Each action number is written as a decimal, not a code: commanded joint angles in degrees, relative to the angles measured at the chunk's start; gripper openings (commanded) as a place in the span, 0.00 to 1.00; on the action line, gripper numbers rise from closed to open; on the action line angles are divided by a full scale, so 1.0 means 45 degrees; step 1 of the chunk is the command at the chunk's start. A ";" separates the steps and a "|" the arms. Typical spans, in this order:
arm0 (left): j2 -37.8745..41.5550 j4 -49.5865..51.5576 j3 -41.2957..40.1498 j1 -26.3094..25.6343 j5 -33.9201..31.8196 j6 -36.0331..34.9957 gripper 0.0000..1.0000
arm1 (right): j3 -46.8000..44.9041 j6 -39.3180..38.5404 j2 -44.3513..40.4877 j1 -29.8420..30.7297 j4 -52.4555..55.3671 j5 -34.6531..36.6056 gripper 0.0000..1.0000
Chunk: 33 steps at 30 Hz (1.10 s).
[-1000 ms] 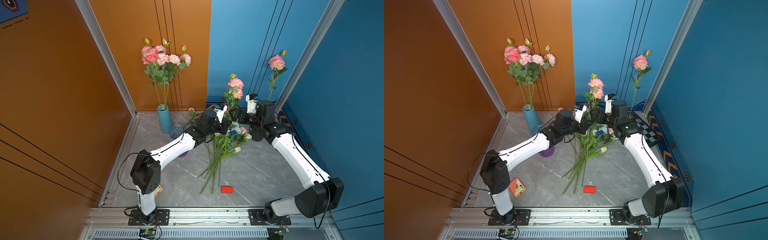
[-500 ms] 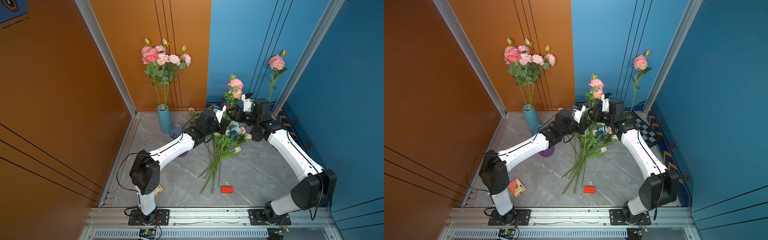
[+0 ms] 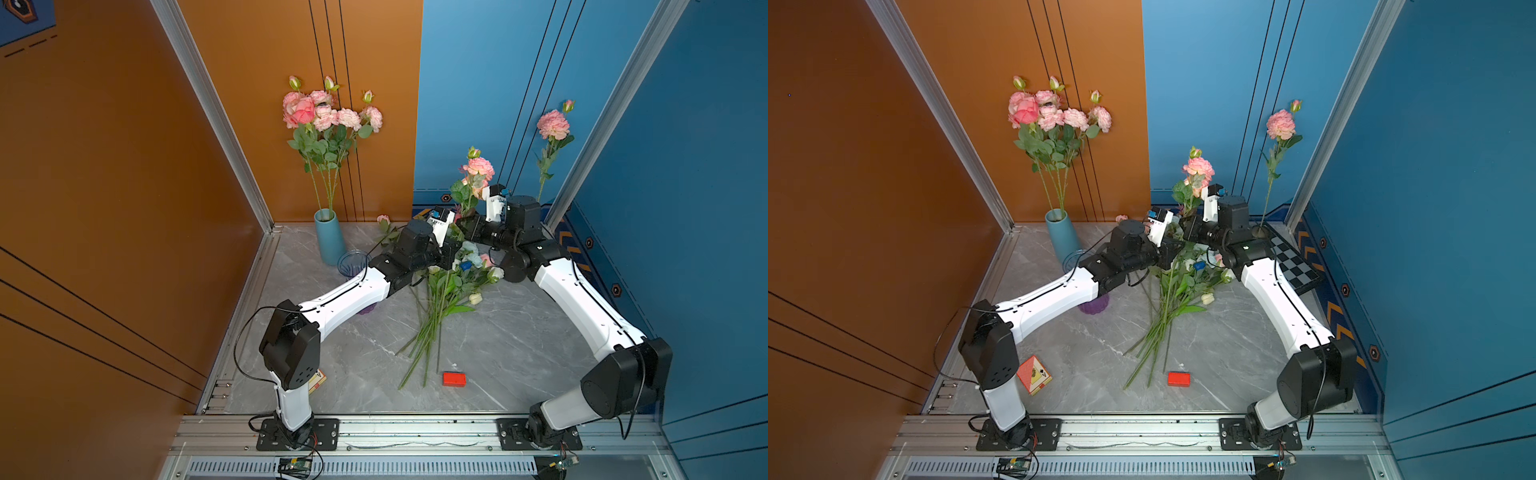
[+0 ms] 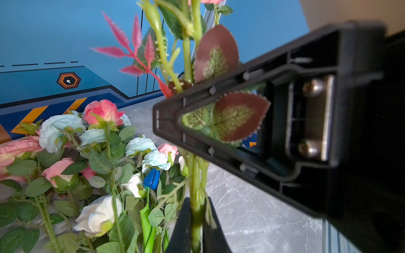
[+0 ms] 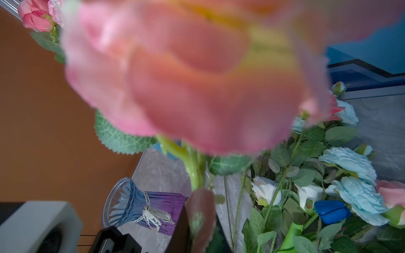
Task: Place the pink flowers into the vase
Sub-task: Place the flower in the vase.
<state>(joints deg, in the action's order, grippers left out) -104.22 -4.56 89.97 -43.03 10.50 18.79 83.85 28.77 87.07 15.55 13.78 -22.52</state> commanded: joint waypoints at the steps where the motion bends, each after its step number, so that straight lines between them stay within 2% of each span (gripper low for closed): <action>1: 0.0675 -0.0394 -0.0243 0.0029 0.0033 -0.0249 0.14 | 0.0271 -0.0120 -0.0127 -0.0450 -0.0265 0.0549 0.06; 3: 0.0753 -0.0378 -0.0339 0.0107 0.0090 -0.0229 0.18 | 0.0401 -0.0125 -0.0151 -0.0767 -0.0212 0.0667 0.05; 4: 0.0795 -0.0364 -0.0398 0.0160 0.0130 -0.0229 0.24 | 0.0488 -0.0139 -0.0168 -0.0968 -0.0211 0.0679 0.04; 6: 0.0890 -0.0317 -0.0463 0.0223 0.0205 -0.0264 0.42 | 0.0716 -0.0240 -0.0188 -0.1320 -0.0177 0.0794 0.02; 8: 0.0972 -0.0143 -0.0483 0.0264 0.0215 -0.0356 0.64 | 0.1011 -0.0569 -0.0188 -0.1615 -0.0036 0.1048 0.02; 11: 0.1133 0.0146 -0.0463 0.0303 0.0250 -0.0602 0.97 | 0.1747 -0.1678 -0.0130 -0.1829 0.0522 0.1968 0.02; 18: 0.1545 0.0679 -0.0482 0.0328 0.0106 -0.1405 0.99 | 0.3746 -0.4291 -0.0052 -0.2152 0.1208 0.4475 0.01; 22: 0.1750 0.0739 -0.0463 0.0341 0.0070 -0.1910 0.99 | 0.4151 -0.5724 -0.0102 -0.2223 0.0057 0.6091 0.00; 28: 0.1985 0.0812 -0.0482 0.0348 -0.0045 -0.2390 0.98 | 0.5905 -0.7102 0.0717 -0.2641 -0.0748 0.6987 0.00; 33: 0.2121 0.0942 -0.0658 0.0342 -0.0223 -0.2641 0.99 | 0.7092 -0.7022 0.1383 -0.3186 -0.0701 0.6860 0.00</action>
<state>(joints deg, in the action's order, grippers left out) -96.84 -1.43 87.94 -42.00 10.48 8.80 112.88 -0.69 92.12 2.31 12.36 6.33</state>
